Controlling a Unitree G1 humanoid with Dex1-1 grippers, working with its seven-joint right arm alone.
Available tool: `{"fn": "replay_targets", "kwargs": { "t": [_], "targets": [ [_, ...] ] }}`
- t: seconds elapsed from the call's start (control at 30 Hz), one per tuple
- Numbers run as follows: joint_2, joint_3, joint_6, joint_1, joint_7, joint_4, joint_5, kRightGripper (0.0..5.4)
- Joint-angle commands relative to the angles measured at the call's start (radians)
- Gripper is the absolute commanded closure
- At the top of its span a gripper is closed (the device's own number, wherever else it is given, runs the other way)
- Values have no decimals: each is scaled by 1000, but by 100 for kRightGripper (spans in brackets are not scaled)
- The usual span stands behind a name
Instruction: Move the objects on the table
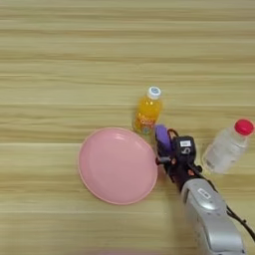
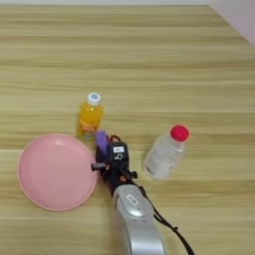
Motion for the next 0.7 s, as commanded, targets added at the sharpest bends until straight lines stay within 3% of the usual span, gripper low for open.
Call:
{"fn": "replay_targets", "kwargs": {
  "t": [0.03,0.7],
  "targets": [
    [-13,-8,-3,-40,-5,-27,2,398],
    [-37,-17,41,-65,4,45,4,398]
  ]
}}
